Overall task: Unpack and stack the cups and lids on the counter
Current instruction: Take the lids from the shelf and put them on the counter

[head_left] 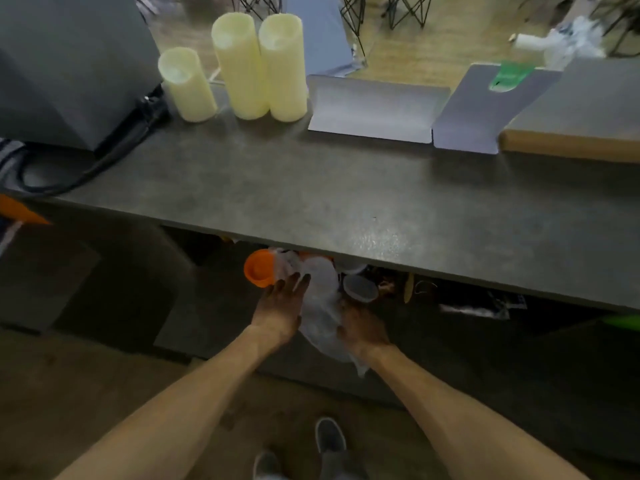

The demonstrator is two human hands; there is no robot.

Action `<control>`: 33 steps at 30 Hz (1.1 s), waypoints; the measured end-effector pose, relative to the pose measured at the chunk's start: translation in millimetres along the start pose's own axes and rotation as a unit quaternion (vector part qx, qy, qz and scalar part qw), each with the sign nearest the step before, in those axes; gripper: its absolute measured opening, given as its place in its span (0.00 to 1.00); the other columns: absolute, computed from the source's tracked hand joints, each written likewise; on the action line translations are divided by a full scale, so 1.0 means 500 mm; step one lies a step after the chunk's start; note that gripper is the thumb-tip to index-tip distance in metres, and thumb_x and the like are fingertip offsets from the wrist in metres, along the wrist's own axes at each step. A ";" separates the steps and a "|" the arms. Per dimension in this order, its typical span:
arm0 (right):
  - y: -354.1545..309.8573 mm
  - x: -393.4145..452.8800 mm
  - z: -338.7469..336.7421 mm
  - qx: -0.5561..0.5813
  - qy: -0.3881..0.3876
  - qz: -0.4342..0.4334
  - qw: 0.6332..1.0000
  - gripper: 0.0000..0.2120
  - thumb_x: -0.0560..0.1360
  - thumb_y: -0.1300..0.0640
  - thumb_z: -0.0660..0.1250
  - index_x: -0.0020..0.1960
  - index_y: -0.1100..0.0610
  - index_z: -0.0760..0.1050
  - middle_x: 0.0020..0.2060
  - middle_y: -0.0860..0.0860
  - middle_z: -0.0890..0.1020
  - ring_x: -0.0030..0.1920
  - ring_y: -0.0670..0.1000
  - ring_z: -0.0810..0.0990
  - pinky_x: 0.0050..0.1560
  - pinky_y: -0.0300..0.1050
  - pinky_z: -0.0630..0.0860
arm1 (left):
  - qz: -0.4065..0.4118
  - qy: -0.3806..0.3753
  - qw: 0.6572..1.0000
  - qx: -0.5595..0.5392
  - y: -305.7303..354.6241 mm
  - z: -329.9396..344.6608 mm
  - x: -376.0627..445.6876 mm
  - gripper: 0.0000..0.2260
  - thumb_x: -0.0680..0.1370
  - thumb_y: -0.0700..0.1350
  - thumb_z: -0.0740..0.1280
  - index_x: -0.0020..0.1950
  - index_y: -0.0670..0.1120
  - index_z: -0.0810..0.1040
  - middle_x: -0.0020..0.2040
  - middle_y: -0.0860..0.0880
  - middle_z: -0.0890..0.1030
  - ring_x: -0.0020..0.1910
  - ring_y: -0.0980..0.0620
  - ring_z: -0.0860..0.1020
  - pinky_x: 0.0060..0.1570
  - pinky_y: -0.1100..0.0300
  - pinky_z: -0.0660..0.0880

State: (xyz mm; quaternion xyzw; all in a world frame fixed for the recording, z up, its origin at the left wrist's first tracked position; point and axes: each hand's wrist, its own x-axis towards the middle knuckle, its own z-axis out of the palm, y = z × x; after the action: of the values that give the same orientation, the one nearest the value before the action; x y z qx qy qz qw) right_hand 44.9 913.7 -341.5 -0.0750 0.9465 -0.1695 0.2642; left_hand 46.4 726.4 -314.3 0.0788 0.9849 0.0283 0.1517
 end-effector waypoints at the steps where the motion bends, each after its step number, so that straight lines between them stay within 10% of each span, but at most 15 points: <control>1: -0.004 0.000 0.010 -0.002 -0.015 0.003 1.000 0.15 0.83 0.53 0.58 0.69 0.51 0.70 0.63 0.55 0.78 0.61 0.58 0.79 0.59 0.55 0.78 | 0.005 -0.015 1.000 0.011 -0.007 0.005 0.009 0.33 0.82 0.50 0.62 0.82 0.51 0.47 0.81 0.45 0.57 0.75 0.42 0.64 0.70 0.47 0.66; 14: -0.116 -0.033 0.086 0.149 -0.006 0.094 0.984 0.18 0.80 0.43 0.62 0.67 0.47 0.73 0.62 0.51 0.79 0.63 0.56 0.77 0.63 0.53 0.75 | 0.105 -0.139 0.980 0.094 -0.238 0.011 -0.058 0.20 0.83 0.55 0.59 0.74 0.53 0.70 0.74 0.46 0.68 0.70 0.43 0.71 0.68 0.52 0.70; 18: -0.149 0.028 0.080 0.187 0.095 0.179 0.961 0.16 0.84 0.48 0.58 0.57 0.58 0.79 0.54 0.57 0.84 0.55 0.58 0.83 0.54 0.53 0.80 | 0.094 -0.104 0.987 0.084 -0.365 0.013 -0.054 0.13 0.84 0.56 0.58 0.59 0.52 0.77 0.56 0.47 0.81 0.51 0.50 0.81 0.55 0.51 0.79; 25: -0.154 0.060 0.054 0.178 0.143 0.211 0.950 0.18 0.83 0.45 0.60 0.66 0.56 0.76 0.60 0.55 0.82 0.59 0.57 0.82 0.55 0.50 0.80 | -0.002 -0.060 0.998 -0.008 -0.337 0.014 -0.005 0.18 0.82 0.49 0.61 0.73 0.53 0.68 0.71 0.47 0.71 0.63 0.52 0.74 0.57 0.59 0.72; 33: -0.071 0.028 0.033 0.107 0.223 0.211 0.946 0.16 0.82 0.50 0.62 0.67 0.54 0.73 0.64 0.56 0.78 0.58 0.58 0.82 0.54 0.54 0.81 | 0.132 -0.013 0.989 -0.063 -0.090 -0.023 0.071 0.32 0.81 0.53 0.65 0.81 0.49 0.54 0.79 0.44 0.57 0.74 0.41 0.66 0.69 0.49 0.70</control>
State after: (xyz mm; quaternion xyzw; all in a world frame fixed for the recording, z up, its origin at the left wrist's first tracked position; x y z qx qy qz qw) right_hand 43.5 872.4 -348.8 0.1944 0.9518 -0.2223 0.0825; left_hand 2.8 687.5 -317.4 0.1990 0.9600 0.1091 0.1639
